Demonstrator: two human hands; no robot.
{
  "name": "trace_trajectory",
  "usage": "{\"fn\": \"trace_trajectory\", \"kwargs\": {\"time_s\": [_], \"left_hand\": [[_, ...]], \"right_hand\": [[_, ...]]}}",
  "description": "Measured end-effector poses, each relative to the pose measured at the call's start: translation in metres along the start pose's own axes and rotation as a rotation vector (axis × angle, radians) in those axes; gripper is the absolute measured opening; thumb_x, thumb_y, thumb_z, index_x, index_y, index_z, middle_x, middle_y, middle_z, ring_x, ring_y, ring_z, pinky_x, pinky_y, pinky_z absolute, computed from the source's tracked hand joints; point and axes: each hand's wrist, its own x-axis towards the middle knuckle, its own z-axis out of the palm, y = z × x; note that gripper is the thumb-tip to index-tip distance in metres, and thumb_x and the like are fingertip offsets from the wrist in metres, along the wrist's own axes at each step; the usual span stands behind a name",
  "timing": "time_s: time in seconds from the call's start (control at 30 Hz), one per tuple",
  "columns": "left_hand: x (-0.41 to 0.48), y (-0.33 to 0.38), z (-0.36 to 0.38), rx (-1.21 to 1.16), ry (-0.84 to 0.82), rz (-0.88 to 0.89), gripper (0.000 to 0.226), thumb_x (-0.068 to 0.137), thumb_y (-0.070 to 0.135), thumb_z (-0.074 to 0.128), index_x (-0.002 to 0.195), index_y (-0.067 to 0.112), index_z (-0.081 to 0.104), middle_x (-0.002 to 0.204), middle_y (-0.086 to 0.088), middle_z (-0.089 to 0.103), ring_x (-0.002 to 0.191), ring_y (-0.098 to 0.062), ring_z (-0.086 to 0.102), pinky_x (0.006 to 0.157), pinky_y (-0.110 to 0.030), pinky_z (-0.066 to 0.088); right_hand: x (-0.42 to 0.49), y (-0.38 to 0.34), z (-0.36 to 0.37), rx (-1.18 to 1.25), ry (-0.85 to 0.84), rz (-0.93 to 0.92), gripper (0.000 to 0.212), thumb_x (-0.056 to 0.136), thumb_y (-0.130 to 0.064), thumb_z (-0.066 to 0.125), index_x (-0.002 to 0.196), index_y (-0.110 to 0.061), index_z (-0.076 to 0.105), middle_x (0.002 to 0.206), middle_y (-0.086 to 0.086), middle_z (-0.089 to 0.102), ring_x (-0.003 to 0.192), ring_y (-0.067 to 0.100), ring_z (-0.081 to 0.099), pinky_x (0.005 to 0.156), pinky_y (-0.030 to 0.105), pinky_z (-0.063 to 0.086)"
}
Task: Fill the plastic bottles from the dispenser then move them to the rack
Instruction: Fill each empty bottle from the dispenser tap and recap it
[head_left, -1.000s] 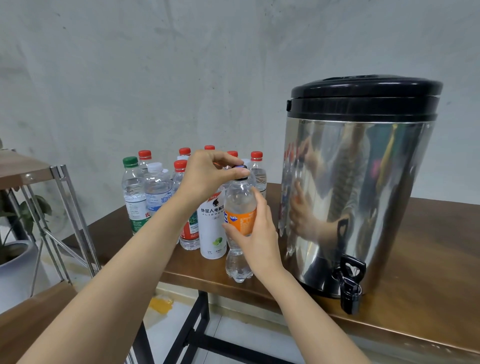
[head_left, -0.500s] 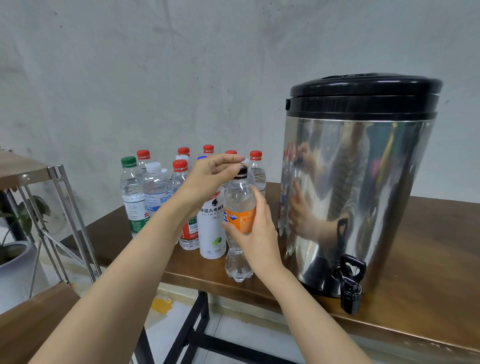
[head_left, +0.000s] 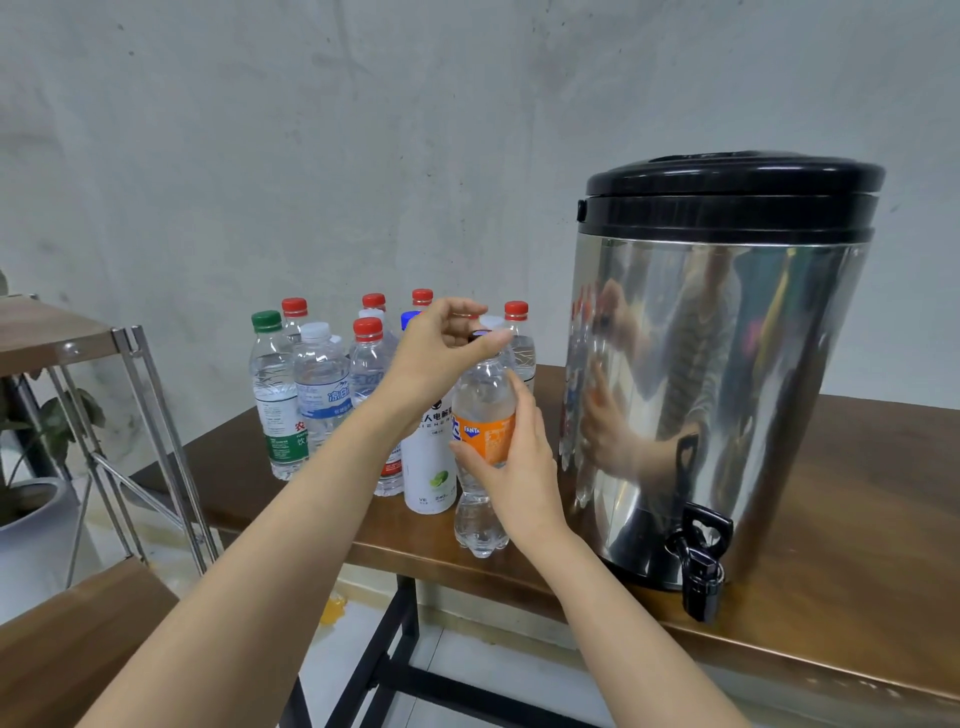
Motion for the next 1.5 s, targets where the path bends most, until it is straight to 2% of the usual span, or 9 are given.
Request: {"fn": "trace_trajectory", "kwargs": {"time_s": [0.17, 0.33, 0.43, 0.63, 0.83, 0.97, 1.13, 1.33, 1.5], "left_hand": [[0.001, -0.004, -0.008, -0.016, -0.075, -0.041, 0.026, 0.100, 0.023, 0.056, 0.126, 0.022, 0.055, 0.113, 0.000, 0.072, 0.110, -0.014, 0.065, 0.100, -0.033, 0.049], [-0.002, -0.002, -0.004, 0.019, 0.018, 0.012, 0.033, 0.090, 0.023, 0.071, 0.118, 0.018, 0.056, 0.100, 0.001, 0.071, 0.093, -0.010, 0.066, 0.079, -0.020, 0.051], [-0.001, -0.003, -0.006, 0.008, -0.034, -0.031, 0.026, 0.099, 0.022, 0.057, 0.125, 0.021, 0.054, 0.109, 0.002, 0.072, 0.108, -0.011, 0.064, 0.093, -0.027, 0.049], [-0.002, -0.002, 0.000, -0.005, 0.044, -0.006, 0.041, 0.083, 0.025, 0.077, 0.116, 0.015, 0.056, 0.091, 0.003, 0.069, 0.096, -0.020, 0.067, 0.087, -0.029, 0.054], [-0.001, -0.005, -0.003, 0.022, 0.050, 0.048, 0.026, 0.087, 0.017, 0.074, 0.107, 0.016, 0.056, 0.088, 0.005, 0.074, 0.097, -0.021, 0.069, 0.095, -0.039, 0.053], [0.001, -0.008, -0.004, 0.086, 0.047, 0.077, 0.023, 0.091, 0.020, 0.069, 0.110, 0.019, 0.056, 0.095, 0.007, 0.074, 0.100, -0.015, 0.067, 0.091, -0.031, 0.051], [-0.007, -0.019, -0.009, 0.249, 0.096, 0.203, 0.031, 0.096, 0.018, 0.062, 0.126, 0.022, 0.053, 0.120, 0.012, 0.059, 0.110, 0.000, 0.053, 0.084, 0.000, 0.039], [-0.008, -0.048, -0.035, 0.486, 0.316, 0.309, 0.029, 0.094, 0.015, 0.065, 0.122, 0.013, 0.061, 0.117, 0.002, 0.061, 0.113, -0.016, 0.051, 0.089, -0.009, 0.034], [-0.003, -0.064, -0.044, 0.632, 0.162, 0.224, 0.048, 0.091, 0.023, 0.068, 0.136, 0.018, 0.051, 0.131, -0.002, 0.056, 0.125, -0.021, 0.045, 0.101, -0.033, 0.039]], "right_hand": [[0.000, 0.002, 0.000, 0.011, -0.004, -0.004, 0.091, 0.082, -0.038, 0.076, 0.151, -0.042, 0.017, 0.154, -0.014, 0.028, 0.135, 0.004, 0.038, 0.085, 0.001, 0.037], [0.000, 0.003, 0.001, 0.022, -0.006, 0.006, 0.090, 0.082, -0.039, 0.075, 0.151, -0.043, 0.017, 0.154, -0.015, 0.029, 0.133, 0.003, 0.040, 0.088, 0.005, 0.037], [0.000, 0.004, 0.000, 0.034, 0.000, 0.003, 0.090, 0.083, -0.036, 0.076, 0.151, -0.044, 0.017, 0.154, -0.016, 0.029, 0.132, 0.001, 0.039, 0.090, 0.006, 0.037], [0.000, 0.004, 0.002, 0.047, -0.025, 0.003, 0.092, 0.083, -0.038, 0.075, 0.151, -0.049, 0.014, 0.155, -0.015, 0.027, 0.135, 0.008, 0.041, 0.106, 0.033, 0.044], [-0.001, 0.007, -0.001, 0.051, -0.063, -0.014, 0.097, 0.083, -0.031, 0.077, 0.151, -0.051, 0.011, 0.155, -0.020, 0.026, 0.119, -0.013, 0.042, 0.102, 0.025, 0.043], [0.002, 0.009, 0.002, 0.058, -0.065, -0.006, 0.096, 0.084, -0.033, 0.076, 0.151, -0.050, 0.010, 0.158, -0.019, 0.024, 0.130, -0.004, 0.041, 0.107, 0.031, 0.043], [0.013, 0.016, 0.007, 0.041, -0.045, 0.010, 0.095, 0.087, -0.030, 0.073, 0.153, -0.046, 0.006, 0.158, -0.013, 0.024, 0.139, 0.010, 0.038, 0.111, 0.040, 0.041], [0.030, 0.022, 0.016, -0.003, -0.005, 0.048, 0.098, 0.086, -0.028, 0.073, 0.154, -0.044, 0.003, 0.155, -0.006, 0.031, 0.137, 0.015, 0.041, 0.109, 0.050, 0.042], [0.039, 0.022, 0.019, -0.043, 0.001, 0.079, 0.100, 0.086, -0.031, 0.073, 0.150, -0.052, -0.001, 0.156, -0.007, 0.032, 0.137, 0.017, 0.043, 0.108, 0.053, 0.042]]}}
